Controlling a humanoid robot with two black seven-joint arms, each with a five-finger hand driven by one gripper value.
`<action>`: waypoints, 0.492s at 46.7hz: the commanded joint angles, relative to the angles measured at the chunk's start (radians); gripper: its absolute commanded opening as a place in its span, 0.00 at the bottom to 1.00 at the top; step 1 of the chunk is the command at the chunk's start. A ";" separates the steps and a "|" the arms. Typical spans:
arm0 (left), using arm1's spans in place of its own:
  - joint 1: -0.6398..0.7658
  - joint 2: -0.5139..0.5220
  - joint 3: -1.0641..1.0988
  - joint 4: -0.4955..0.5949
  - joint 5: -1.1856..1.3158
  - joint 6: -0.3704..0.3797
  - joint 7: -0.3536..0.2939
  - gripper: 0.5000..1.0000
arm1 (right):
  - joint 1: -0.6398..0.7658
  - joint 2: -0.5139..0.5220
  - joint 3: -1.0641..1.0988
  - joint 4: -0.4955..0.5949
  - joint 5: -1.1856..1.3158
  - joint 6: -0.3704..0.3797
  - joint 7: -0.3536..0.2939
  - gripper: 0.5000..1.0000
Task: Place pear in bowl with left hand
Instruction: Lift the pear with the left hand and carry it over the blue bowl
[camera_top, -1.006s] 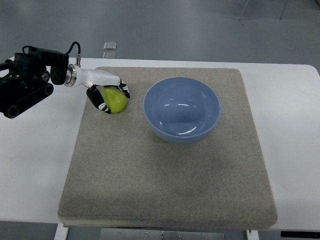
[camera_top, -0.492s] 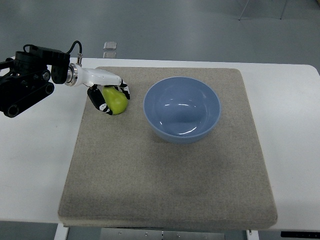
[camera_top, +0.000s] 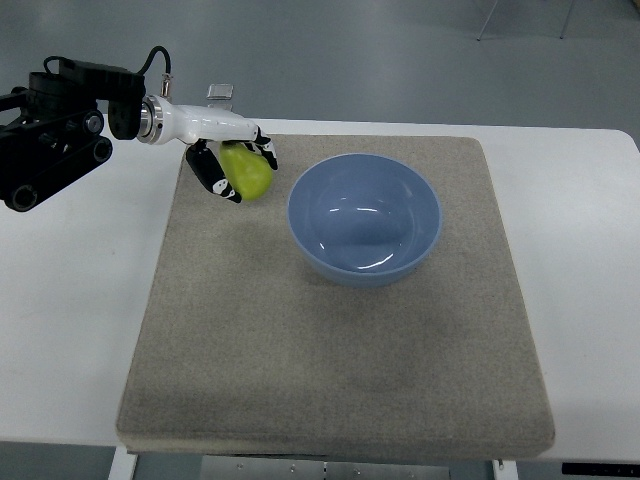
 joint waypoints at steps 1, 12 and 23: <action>-0.024 0.002 -0.008 -0.017 -0.006 0.000 0.000 0.00 | 0.000 0.000 0.000 0.000 0.000 0.000 0.000 0.85; -0.092 -0.002 -0.038 -0.052 -0.011 0.000 0.001 0.00 | 0.000 0.000 0.000 0.000 0.000 0.000 0.000 0.85; -0.124 -0.029 -0.041 -0.090 -0.029 0.000 0.001 0.00 | 0.000 0.000 0.000 0.000 0.000 0.000 0.000 0.85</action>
